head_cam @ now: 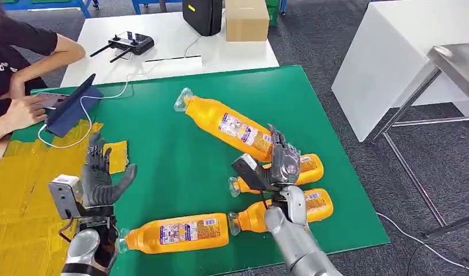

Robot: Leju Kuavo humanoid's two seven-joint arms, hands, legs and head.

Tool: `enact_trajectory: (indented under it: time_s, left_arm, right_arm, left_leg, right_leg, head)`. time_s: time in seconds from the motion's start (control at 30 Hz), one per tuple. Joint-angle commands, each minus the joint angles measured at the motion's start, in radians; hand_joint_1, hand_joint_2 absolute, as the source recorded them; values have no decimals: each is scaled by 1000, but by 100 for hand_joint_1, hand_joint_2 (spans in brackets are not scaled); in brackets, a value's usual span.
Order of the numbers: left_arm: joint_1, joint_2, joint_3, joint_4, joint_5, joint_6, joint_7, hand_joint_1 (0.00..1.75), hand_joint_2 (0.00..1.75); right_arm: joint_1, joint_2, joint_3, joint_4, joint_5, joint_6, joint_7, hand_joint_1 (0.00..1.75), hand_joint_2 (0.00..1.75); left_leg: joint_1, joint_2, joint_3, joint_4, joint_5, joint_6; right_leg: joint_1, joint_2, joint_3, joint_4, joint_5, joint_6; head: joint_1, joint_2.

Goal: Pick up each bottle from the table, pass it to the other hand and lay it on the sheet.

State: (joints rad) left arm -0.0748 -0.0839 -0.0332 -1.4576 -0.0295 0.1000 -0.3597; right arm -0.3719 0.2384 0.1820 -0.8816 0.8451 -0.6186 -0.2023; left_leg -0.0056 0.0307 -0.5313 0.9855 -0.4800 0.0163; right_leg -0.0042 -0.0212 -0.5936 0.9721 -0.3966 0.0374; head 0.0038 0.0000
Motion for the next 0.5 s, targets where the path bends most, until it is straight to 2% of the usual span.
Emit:
enact_trajectory:
  time_s: [0.03, 0.07, 0.17, 0.5]
  left_arm:
    - [-56, 43, -90, 109, 288, -361, 29, 0, 175]
    - [-69, 40, -111, 147, 416, -459, 111, 0, 175]
    - [-81, 29, -152, 193, 408, -457, 94, 0, 175]
    - [-98, 39, -189, 209, 411, -461, 90, 0, 175]
  right_arm:
    - [-54, 15, 110, 59, -375, 253, -168, 175, 175]
    - [-58, 22, 158, 57, -389, 289, -194, 175, 175]
    - [-55, 47, 194, 56, -390, 274, -181, 175, 175]
    - [-68, 38, 229, 68, -400, 276, -173, 175, 175]
  left_leg:
    - [1, -1, 2, 0, 0, -1]
    - [1, -2, 3, 0, -1, -2]
    - [2, -3, 4, 0, -1, -3]
    - [1, -2, 2, 0, 0, -1]
  right_leg:
    - [0, 2, 2, 0, 0, -1]
    - [1, 2, 3, 0, -1, -1]
    - [1, 2, 4, 0, -1, -1]
    - [0, 1, 2, 0, 0, 0]
  head:
    - [0, 0]
    - [0, 0]
    - [0, 0]
    - [0, 0]
